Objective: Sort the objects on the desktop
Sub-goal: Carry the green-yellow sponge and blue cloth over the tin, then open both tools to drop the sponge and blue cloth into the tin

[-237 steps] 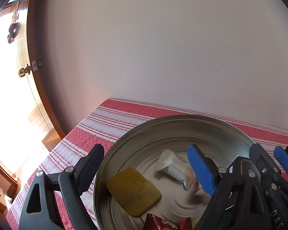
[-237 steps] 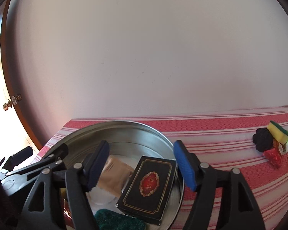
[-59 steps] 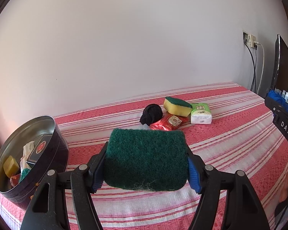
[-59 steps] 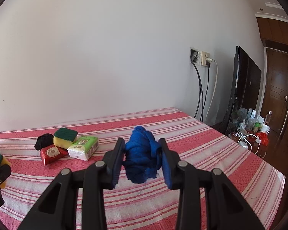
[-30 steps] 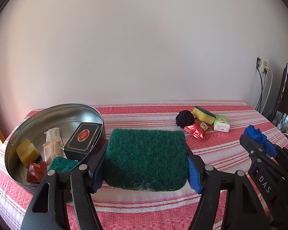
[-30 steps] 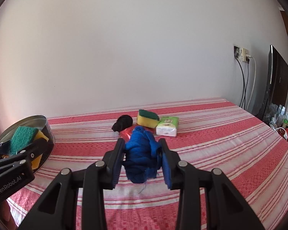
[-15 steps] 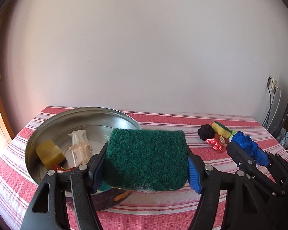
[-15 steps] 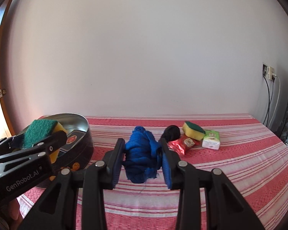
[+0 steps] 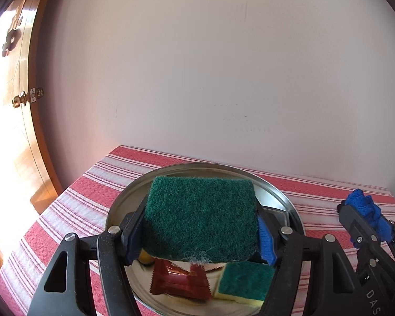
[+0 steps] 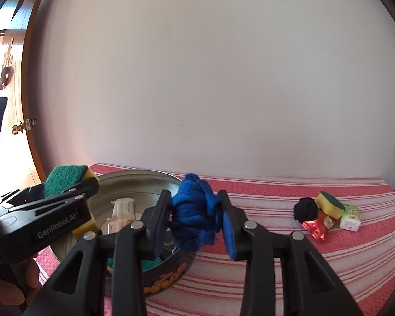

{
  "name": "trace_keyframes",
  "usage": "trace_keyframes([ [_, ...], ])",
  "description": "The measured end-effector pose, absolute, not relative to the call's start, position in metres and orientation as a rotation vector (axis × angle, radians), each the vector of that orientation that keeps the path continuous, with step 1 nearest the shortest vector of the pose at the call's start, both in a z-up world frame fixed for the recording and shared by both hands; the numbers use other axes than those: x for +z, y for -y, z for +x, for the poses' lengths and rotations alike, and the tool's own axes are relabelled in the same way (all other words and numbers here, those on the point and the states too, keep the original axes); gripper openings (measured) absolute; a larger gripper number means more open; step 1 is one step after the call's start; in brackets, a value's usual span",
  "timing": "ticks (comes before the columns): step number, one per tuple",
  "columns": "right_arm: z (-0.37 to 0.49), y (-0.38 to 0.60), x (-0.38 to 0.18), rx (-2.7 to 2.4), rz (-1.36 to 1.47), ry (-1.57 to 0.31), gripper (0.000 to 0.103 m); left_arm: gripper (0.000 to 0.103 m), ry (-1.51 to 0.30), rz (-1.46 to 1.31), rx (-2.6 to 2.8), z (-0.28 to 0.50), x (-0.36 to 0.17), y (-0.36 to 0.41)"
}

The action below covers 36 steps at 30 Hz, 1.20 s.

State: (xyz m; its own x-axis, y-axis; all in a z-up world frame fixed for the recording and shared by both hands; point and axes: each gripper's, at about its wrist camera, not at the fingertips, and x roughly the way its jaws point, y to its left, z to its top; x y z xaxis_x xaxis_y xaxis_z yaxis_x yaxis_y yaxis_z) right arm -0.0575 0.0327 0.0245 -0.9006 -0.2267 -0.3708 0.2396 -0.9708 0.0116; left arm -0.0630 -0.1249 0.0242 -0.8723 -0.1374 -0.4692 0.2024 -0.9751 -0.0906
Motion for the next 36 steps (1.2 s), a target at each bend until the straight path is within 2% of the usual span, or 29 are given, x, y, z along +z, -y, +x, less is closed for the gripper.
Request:
trace_keyframes([
  [8,-0.095,-0.004,0.030,-2.810,0.569,-0.047,0.036,0.071,-0.205,0.764,-2.769,-0.094,0.013,0.158],
  [13,-0.126,0.017,0.023,-2.782,0.694,-0.096,0.036,0.071,-0.190,0.817,-2.717,-0.109,0.002,0.167],
  [21,-0.162,0.034,0.001,-2.666,0.927,0.019,0.038,0.071,-0.184,0.932,-2.654,-0.126,-0.010,0.180],
  [22,-0.164,0.035,-0.003,-2.656,0.932,0.011,0.040,0.072,-0.199,0.929,-2.668,-0.125,-0.009,0.181],
  [23,-0.164,0.036,-0.006,-2.662,0.926,0.009,0.050,0.072,-0.200,0.930,-2.673,-0.123,-0.008,0.181],
  [25,-0.160,0.036,-0.008,-2.678,0.871,0.039,0.060,0.074,-0.213,0.968,-2.678,-0.125,-0.010,0.182],
  [27,-0.152,0.035,-0.006,-2.703,0.781,0.068,0.065,0.081,-0.254,0.985,-2.679,-0.124,-0.010,0.185],
  [29,-0.143,0.033,-0.002,-2.744,0.695,0.058,0.077,0.090,-0.321,0.986,-2.678,-0.122,-0.010,0.191],
  [31,-0.135,0.029,0.002,-2.774,0.622,0.085,0.082,0.092,-0.379,0.974,-2.683,-0.119,-0.009,0.194],
  [34,-0.129,0.020,0.008,-2.803,0.530,0.115,0.084,0.092,-0.365,0.925,-2.682,-0.113,-0.006,0.194],
  [36,-0.123,0.015,0.013,-2.878,0.453,0.102,0.092,0.092,-0.342,0.845,-2.653,-0.108,-0.002,0.198],
])
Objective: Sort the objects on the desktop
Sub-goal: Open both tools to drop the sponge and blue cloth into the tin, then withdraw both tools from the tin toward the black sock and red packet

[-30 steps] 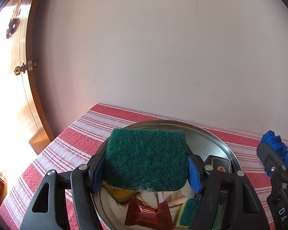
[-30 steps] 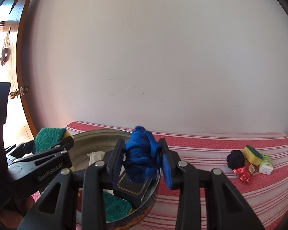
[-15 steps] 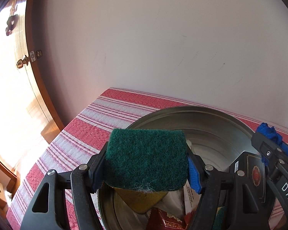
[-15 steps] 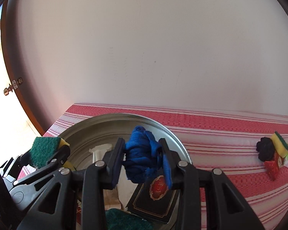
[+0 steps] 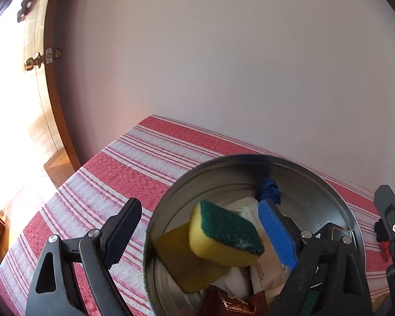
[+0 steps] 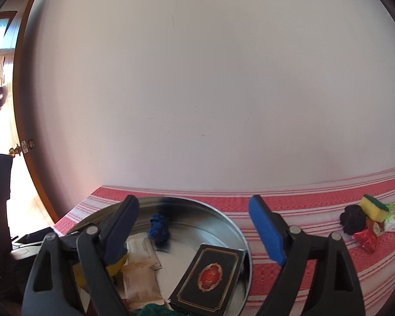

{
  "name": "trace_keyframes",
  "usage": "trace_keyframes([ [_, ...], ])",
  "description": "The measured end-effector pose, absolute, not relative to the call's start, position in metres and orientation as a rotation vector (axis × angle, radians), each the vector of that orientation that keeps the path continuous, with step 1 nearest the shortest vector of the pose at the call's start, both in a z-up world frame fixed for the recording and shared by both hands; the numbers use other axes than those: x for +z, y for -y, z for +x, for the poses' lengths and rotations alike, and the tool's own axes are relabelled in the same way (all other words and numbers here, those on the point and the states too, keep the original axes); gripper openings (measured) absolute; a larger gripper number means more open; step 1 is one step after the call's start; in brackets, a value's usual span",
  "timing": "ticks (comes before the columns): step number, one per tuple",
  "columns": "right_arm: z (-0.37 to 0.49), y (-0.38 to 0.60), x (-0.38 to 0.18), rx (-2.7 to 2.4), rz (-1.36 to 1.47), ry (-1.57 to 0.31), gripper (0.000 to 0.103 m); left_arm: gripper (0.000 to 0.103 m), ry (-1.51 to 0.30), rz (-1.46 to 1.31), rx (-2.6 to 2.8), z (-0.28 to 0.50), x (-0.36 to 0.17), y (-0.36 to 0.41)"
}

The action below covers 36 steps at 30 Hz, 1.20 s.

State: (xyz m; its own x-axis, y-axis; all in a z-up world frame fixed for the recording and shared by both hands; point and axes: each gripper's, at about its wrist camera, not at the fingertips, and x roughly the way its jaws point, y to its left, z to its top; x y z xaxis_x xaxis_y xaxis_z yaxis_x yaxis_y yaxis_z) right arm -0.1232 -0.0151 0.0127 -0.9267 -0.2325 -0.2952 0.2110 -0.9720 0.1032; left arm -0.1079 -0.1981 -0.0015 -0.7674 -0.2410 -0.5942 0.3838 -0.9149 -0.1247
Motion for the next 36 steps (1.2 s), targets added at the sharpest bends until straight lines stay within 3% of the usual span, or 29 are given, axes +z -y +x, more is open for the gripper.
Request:
trace_keyframes([
  [4,-0.107,0.002,0.009,-2.980,0.310,0.086,0.098,0.092,-0.329,0.659,-2.594,-0.090,0.008,0.205],
  [18,-0.096,-0.033,-0.011,-3.054,0.290,0.041,0.098,0.092,-0.249,0.454,-2.609,-0.072,0.005,0.176],
  [25,-0.098,-0.055,-0.018,-3.066,0.332,0.130,0.098,0.092,-0.355,0.403,-2.636,-0.059,-0.002,0.174],
  [36,-0.070,-0.066,-0.007,-3.107,0.357,0.100,0.098,0.092,-0.288,0.469,-2.672,-0.053,-0.014,0.150],
])
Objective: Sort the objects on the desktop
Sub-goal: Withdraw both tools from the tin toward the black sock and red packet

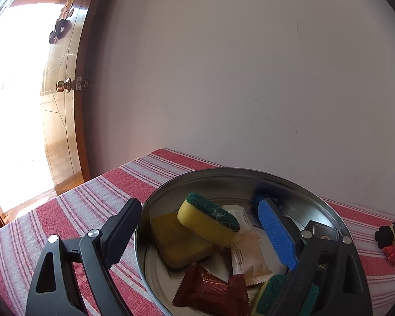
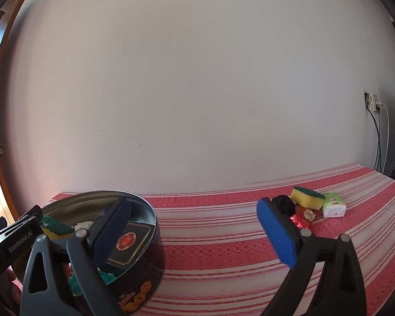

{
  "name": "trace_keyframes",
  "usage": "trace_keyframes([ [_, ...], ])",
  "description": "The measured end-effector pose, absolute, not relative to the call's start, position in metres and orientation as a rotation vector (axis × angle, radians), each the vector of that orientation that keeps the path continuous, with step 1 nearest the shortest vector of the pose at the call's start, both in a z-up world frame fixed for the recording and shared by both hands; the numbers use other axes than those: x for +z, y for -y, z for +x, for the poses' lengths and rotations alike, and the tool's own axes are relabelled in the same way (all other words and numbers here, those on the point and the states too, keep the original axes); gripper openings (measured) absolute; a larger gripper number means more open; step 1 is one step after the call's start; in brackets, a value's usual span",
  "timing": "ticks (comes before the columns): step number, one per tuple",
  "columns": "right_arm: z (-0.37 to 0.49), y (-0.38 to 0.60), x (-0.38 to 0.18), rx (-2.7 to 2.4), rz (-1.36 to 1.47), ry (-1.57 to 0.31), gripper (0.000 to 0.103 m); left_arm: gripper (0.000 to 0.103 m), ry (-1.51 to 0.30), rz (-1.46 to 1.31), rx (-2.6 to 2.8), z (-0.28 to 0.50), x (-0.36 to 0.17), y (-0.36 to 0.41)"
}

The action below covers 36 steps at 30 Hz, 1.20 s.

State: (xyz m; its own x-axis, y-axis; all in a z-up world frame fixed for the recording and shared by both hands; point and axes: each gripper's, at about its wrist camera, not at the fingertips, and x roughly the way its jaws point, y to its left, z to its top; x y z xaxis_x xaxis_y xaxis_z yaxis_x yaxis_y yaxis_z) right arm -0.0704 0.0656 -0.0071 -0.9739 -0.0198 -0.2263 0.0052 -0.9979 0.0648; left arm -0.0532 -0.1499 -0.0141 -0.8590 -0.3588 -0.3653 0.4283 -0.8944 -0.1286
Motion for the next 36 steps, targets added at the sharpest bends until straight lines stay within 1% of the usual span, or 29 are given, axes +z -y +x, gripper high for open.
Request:
trace_keyframes([
  [18,-0.041,-0.121,-0.006,-3.177,0.418,0.046,0.098,0.092,-0.119,0.480,-2.819,-0.038,-0.014,0.090],
  [23,-0.035,-0.143,-0.005,-3.218,0.427,0.042,0.098,0.092,-0.145,0.519,-2.883,-0.036,-0.015,0.070],
  [31,-0.028,-0.192,-0.007,-3.286,0.505,0.018,0.098,0.092,-0.047,0.579,-3.000,-0.036,-0.015,0.016],
  [36,-0.023,-0.236,-0.005,-3.360,0.546,0.049,0.098,0.092,-0.029,0.689,-3.060,-0.051,-0.018,-0.016],
])
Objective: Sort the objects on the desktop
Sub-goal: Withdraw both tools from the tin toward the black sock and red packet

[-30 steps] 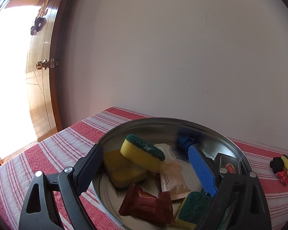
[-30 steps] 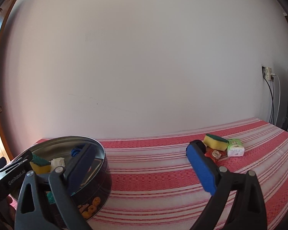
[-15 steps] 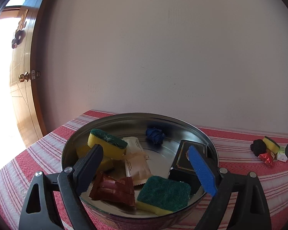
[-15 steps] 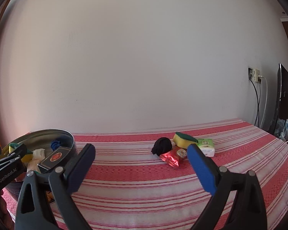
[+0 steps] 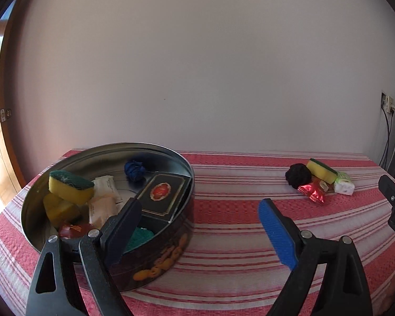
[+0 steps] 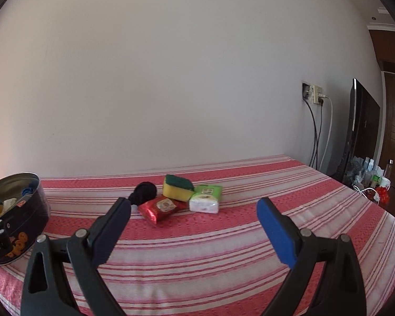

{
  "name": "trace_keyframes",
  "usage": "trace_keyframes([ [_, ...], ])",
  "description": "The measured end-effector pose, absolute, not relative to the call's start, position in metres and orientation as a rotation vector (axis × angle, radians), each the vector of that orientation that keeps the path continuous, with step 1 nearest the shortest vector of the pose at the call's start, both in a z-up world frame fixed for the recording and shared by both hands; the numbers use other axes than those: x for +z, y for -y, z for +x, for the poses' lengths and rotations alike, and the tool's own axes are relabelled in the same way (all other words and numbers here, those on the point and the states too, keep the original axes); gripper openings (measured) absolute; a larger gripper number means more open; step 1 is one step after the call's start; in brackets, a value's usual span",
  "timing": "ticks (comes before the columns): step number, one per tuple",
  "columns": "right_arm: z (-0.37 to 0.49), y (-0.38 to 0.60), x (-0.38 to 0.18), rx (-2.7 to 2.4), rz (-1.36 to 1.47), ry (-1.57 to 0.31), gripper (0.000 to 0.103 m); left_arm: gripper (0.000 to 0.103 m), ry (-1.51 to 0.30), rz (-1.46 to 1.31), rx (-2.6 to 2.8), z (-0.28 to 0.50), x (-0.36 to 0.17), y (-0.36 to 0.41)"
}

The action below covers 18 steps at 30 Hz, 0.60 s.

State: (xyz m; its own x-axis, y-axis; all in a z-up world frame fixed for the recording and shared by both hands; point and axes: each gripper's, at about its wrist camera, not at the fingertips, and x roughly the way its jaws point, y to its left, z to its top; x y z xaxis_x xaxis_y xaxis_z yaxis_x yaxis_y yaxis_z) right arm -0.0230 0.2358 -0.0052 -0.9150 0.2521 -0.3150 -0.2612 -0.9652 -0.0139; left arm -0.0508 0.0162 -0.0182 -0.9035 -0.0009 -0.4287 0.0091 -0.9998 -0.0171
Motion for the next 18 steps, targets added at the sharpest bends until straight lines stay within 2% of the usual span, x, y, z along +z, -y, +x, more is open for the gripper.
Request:
trace_keyframes([
  [10,-0.041,-0.295,-0.008,2.734,-0.504,-0.039,0.098,0.092,0.039,0.920,-3.137,-0.084,-0.031,-0.087],
  [18,-0.045,-0.322,-0.012,2.765,-0.556,-0.205,0.097,0.092,-0.009,1.096,-3.165,-0.150,-0.038,-0.129],
])
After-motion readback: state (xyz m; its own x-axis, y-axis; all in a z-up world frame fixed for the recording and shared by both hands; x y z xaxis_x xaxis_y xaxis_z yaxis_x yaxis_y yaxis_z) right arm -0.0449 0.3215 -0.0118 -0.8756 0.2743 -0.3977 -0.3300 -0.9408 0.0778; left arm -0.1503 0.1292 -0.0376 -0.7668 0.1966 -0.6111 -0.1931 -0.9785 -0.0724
